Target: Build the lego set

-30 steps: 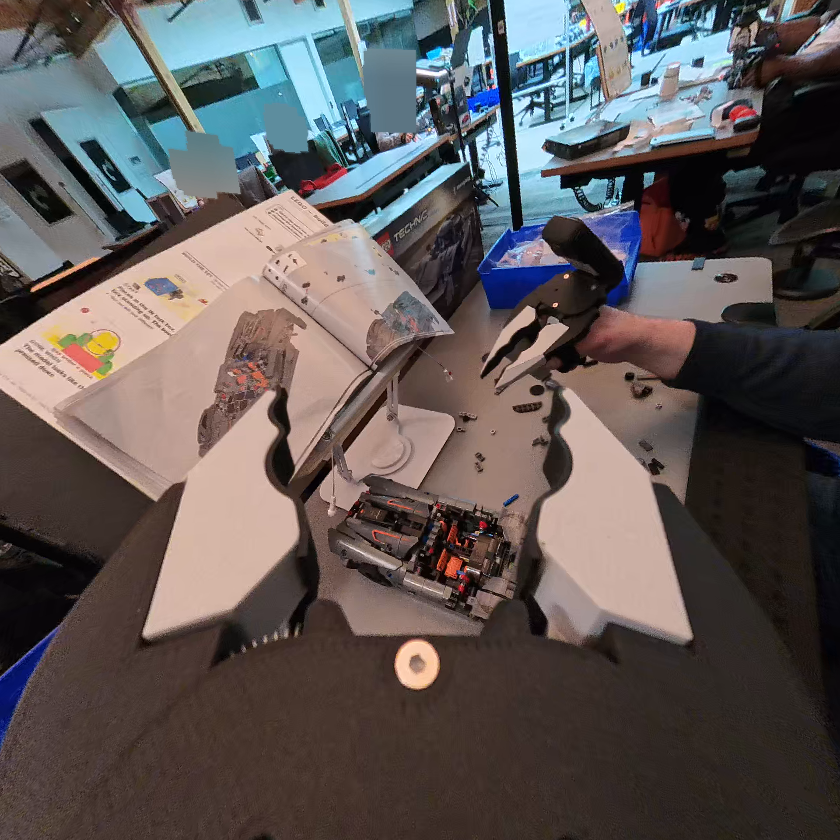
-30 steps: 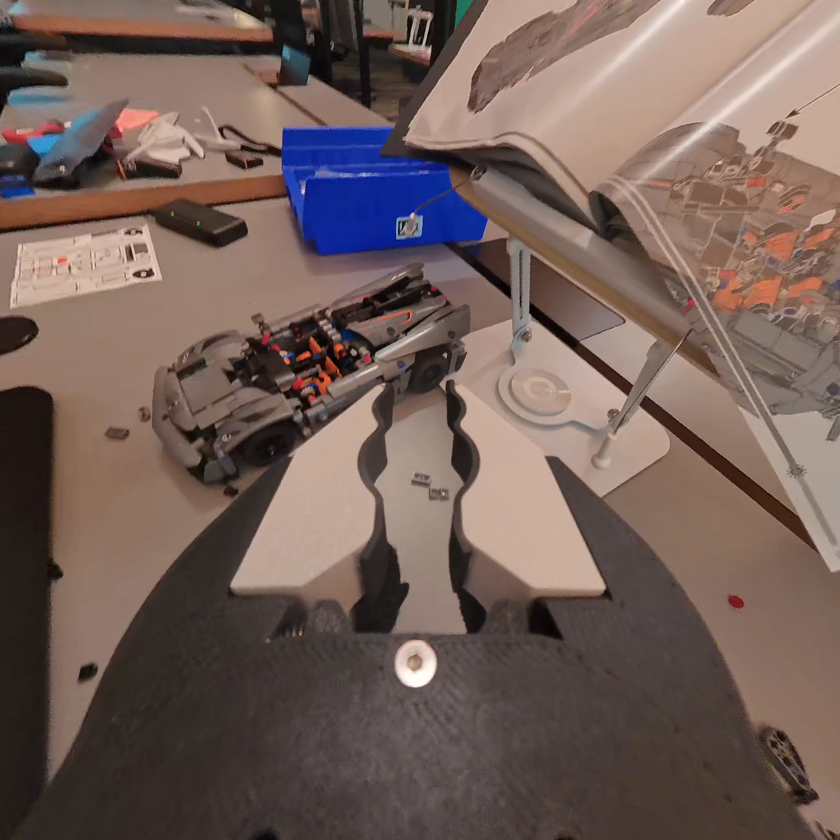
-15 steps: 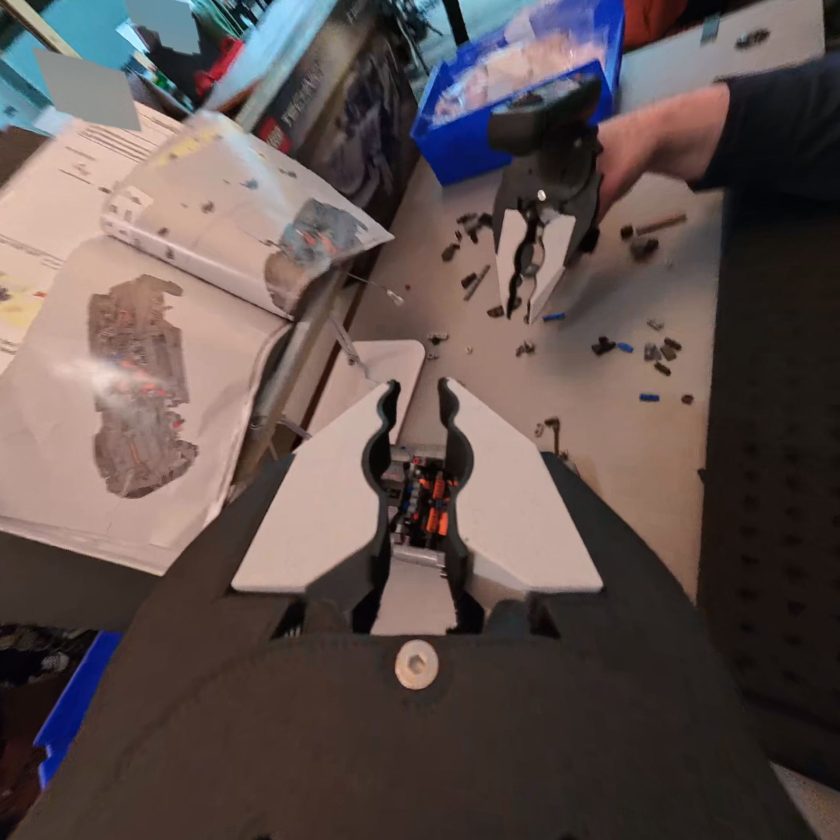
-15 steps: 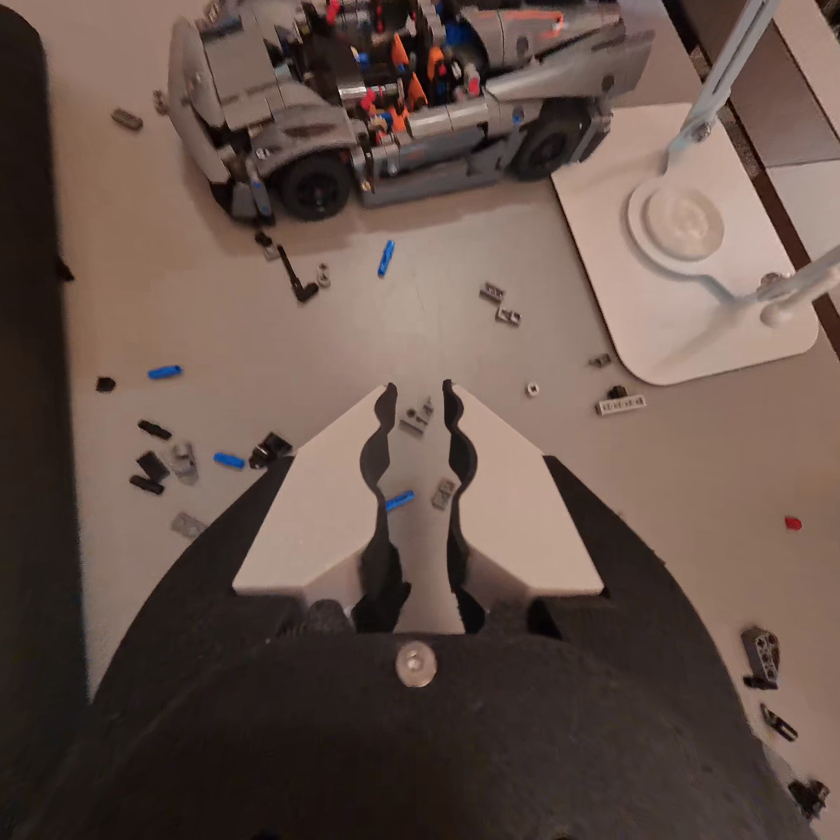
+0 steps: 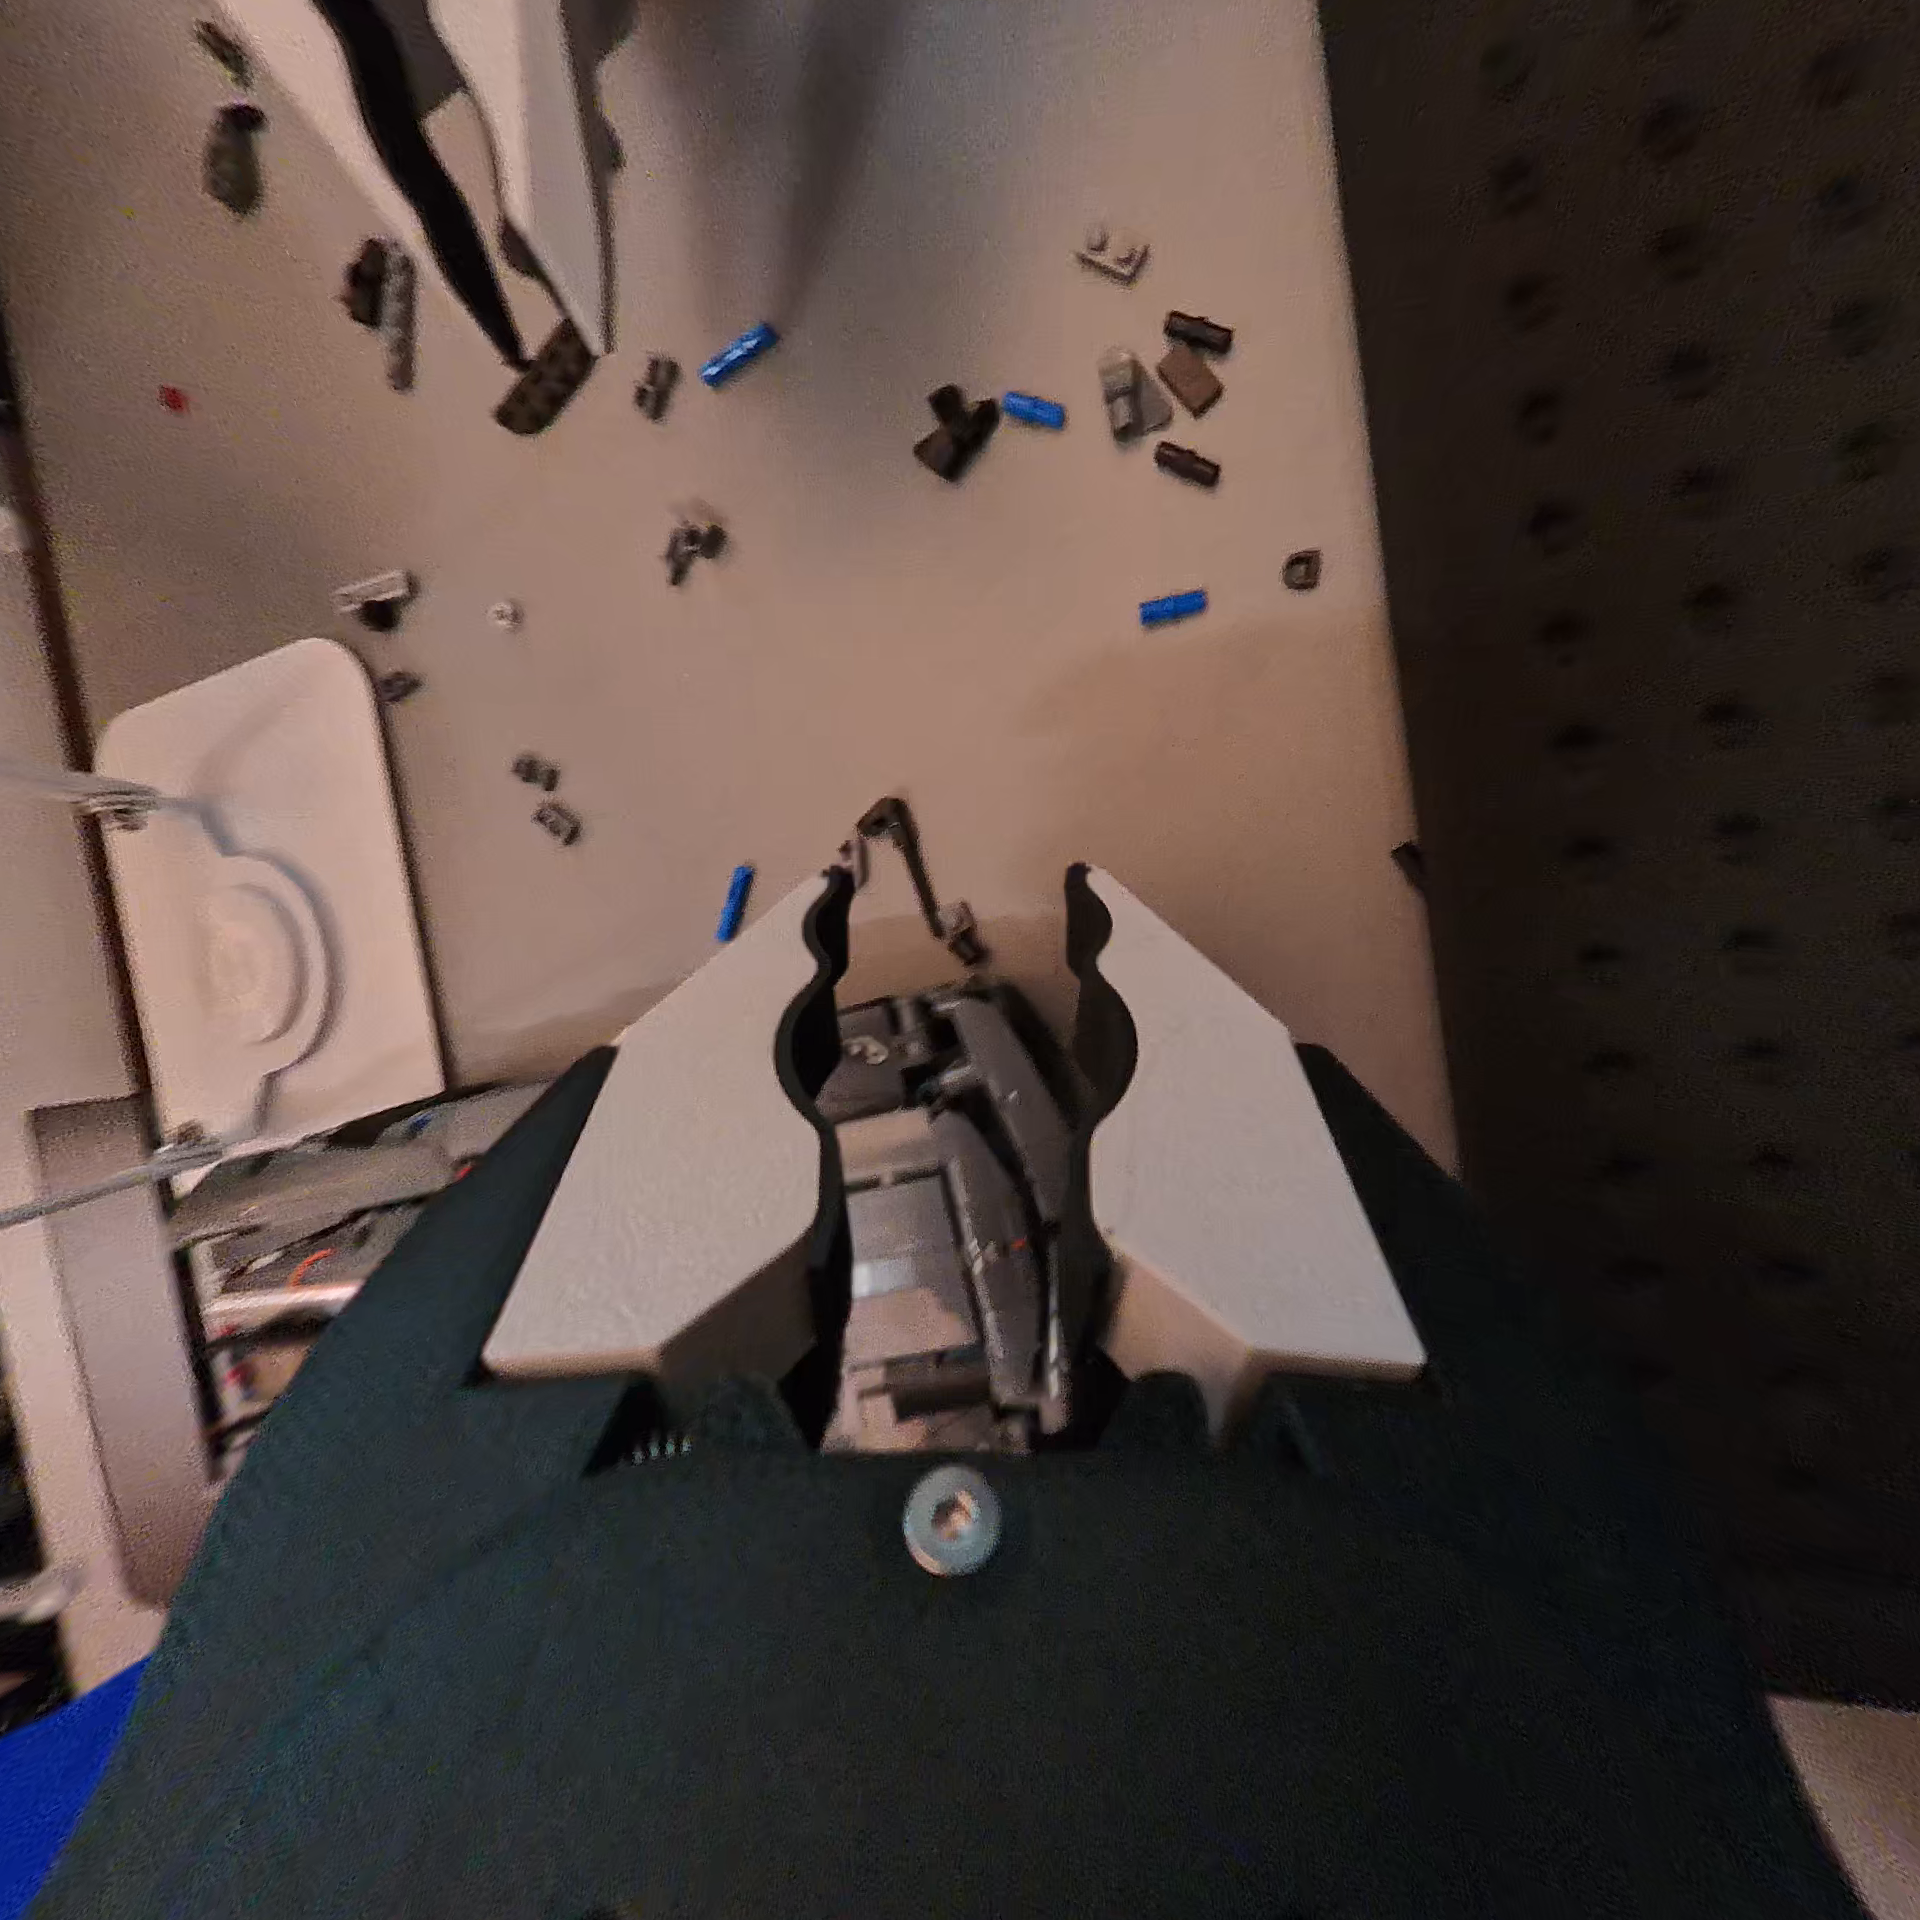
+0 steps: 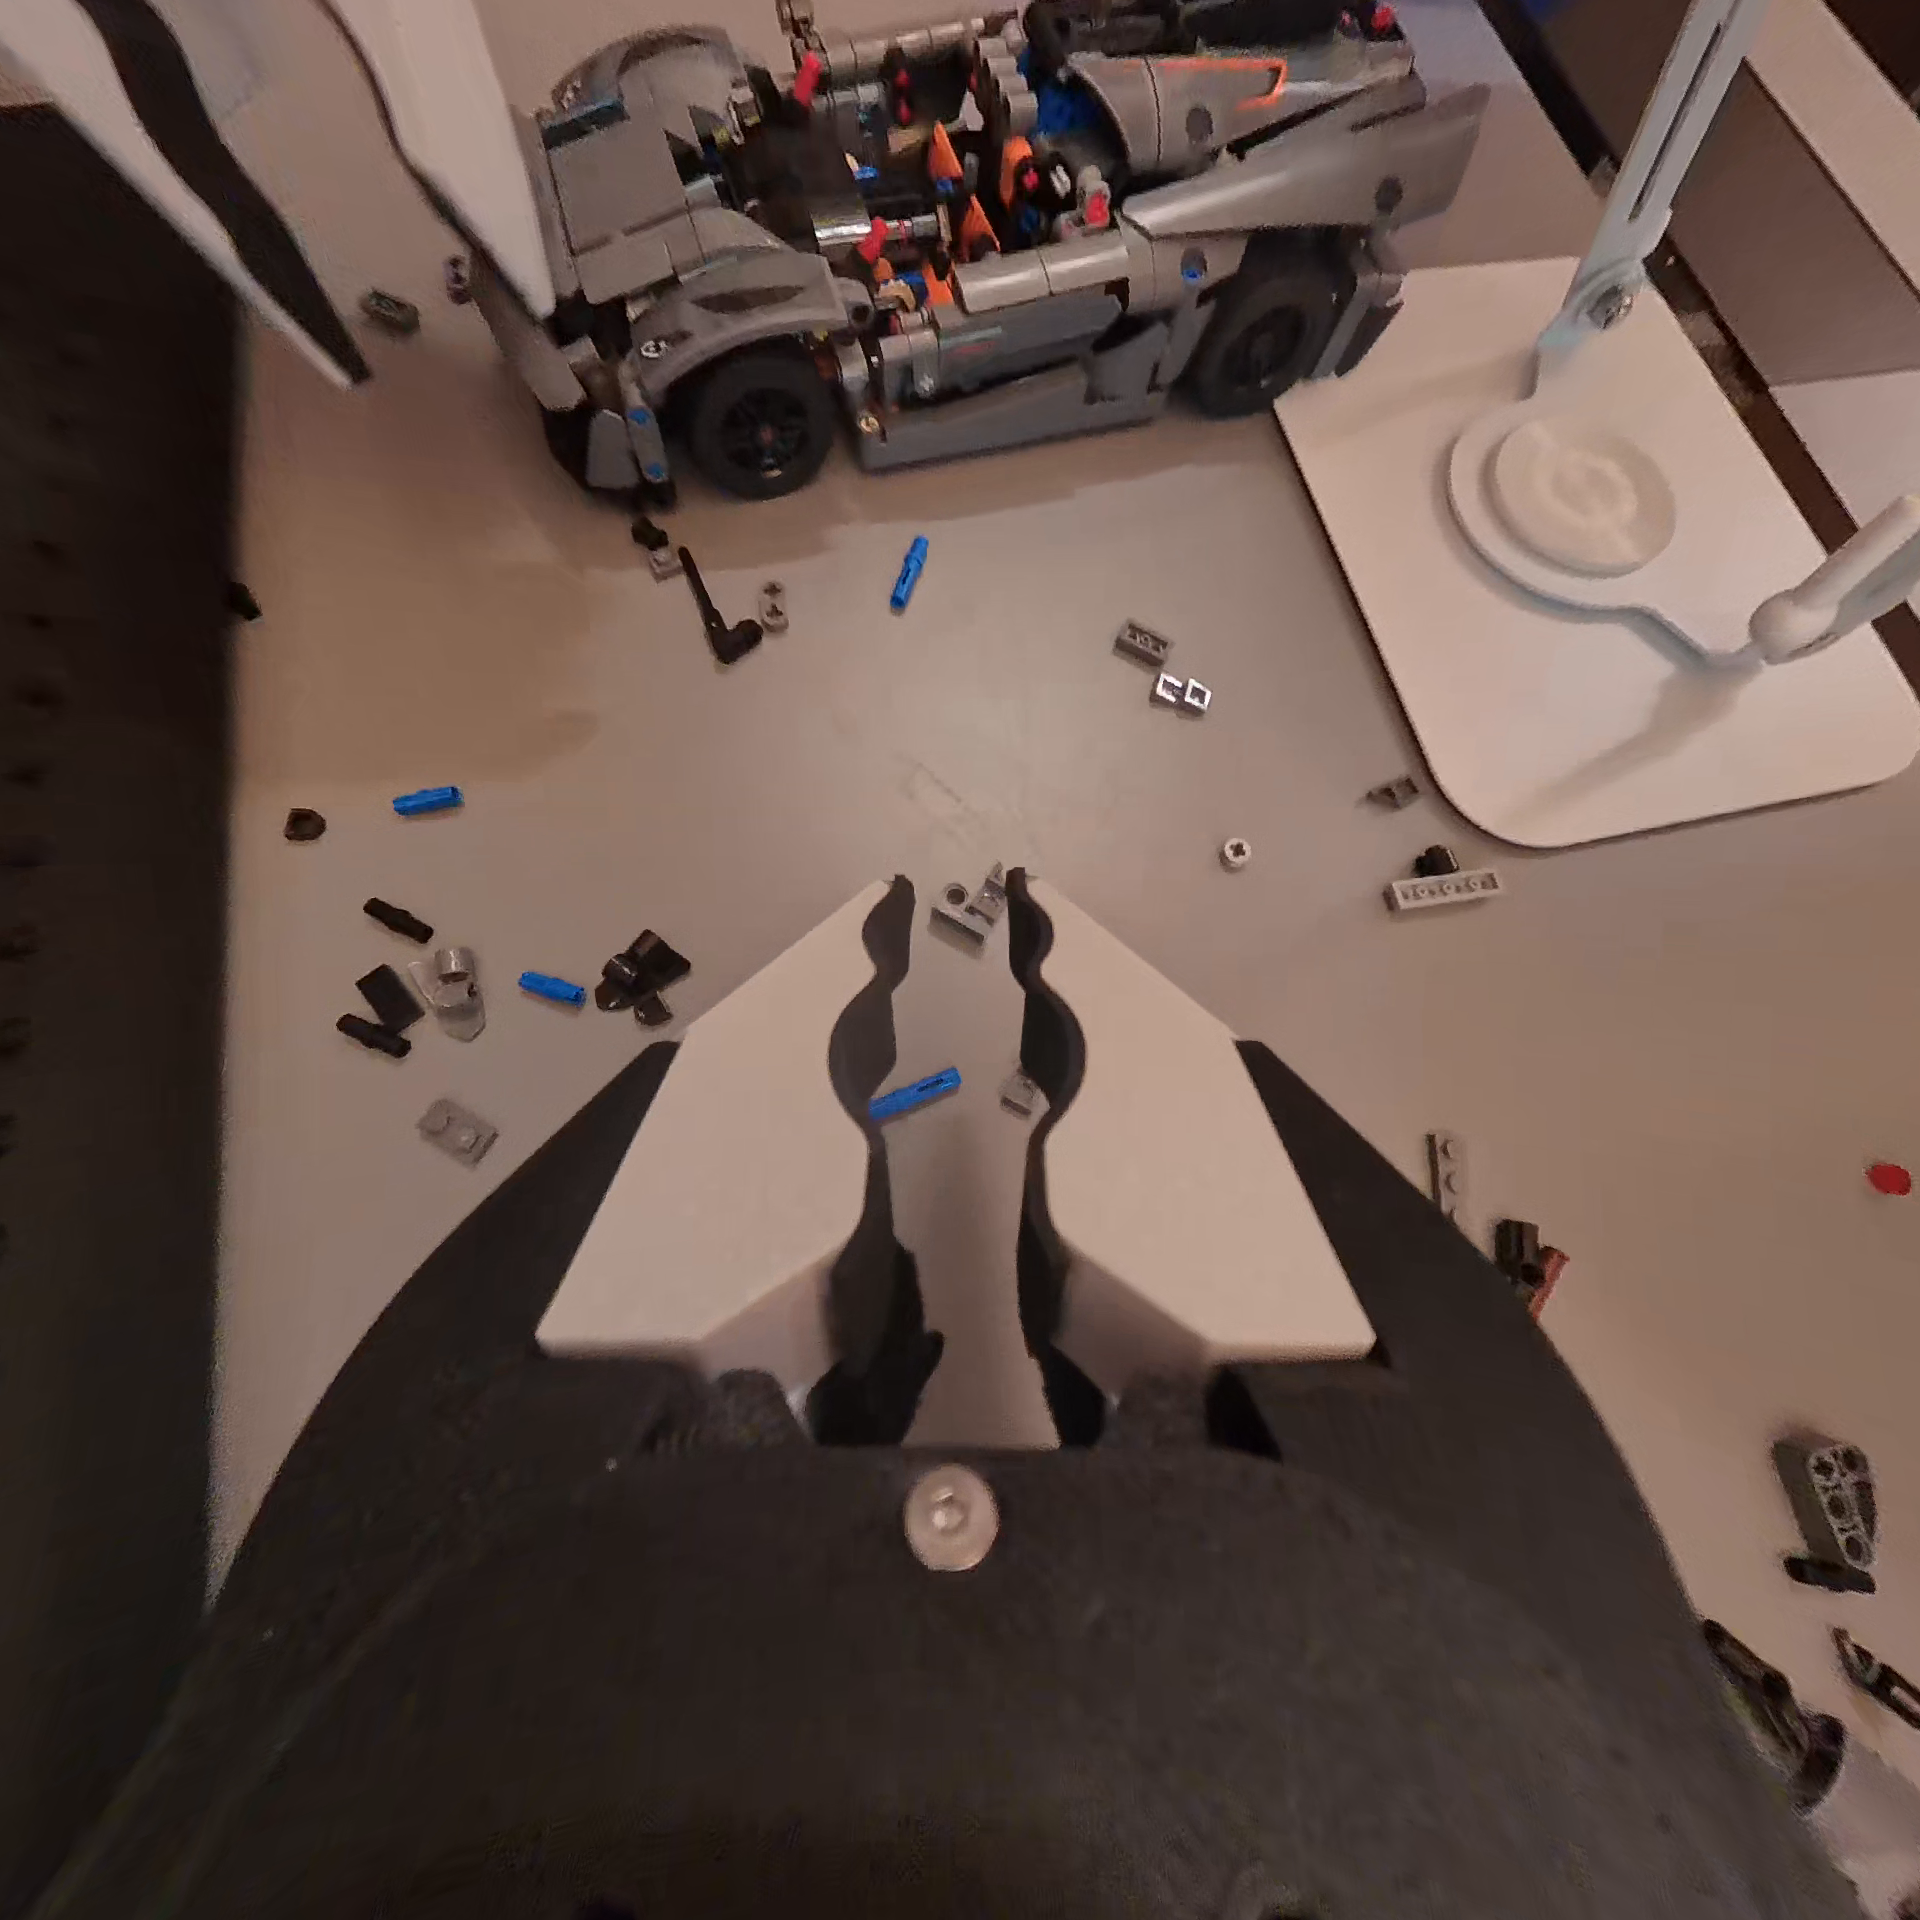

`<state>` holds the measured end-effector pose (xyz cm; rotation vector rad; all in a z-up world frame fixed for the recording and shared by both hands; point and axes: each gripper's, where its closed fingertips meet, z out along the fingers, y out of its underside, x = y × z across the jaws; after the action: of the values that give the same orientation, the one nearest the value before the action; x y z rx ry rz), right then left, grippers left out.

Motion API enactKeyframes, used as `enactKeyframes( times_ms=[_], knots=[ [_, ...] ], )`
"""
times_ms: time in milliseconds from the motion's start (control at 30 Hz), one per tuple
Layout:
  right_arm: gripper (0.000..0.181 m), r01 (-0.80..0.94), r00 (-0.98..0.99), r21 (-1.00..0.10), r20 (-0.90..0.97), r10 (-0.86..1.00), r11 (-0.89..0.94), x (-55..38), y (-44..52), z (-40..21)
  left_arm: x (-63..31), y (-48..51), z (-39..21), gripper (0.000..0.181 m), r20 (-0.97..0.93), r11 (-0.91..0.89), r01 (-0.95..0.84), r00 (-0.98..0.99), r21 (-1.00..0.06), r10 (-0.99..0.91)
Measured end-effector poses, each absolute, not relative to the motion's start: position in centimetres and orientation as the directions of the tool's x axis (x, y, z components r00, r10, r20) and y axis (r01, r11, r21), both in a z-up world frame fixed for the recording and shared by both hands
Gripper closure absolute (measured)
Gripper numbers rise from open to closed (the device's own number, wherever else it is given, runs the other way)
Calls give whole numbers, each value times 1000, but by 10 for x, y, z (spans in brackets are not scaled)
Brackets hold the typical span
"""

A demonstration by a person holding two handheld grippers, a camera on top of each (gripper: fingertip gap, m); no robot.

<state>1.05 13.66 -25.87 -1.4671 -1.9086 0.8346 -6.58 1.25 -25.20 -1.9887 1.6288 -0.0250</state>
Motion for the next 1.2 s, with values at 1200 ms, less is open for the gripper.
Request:
enactKeyframes(
  times_ms=[1200],
  knots=[
    [160,585,-43,-804,99,994,105,16,175,-251,-94,36,-251,144,-303,-236,-858,399,-457,-865]
  ],
)
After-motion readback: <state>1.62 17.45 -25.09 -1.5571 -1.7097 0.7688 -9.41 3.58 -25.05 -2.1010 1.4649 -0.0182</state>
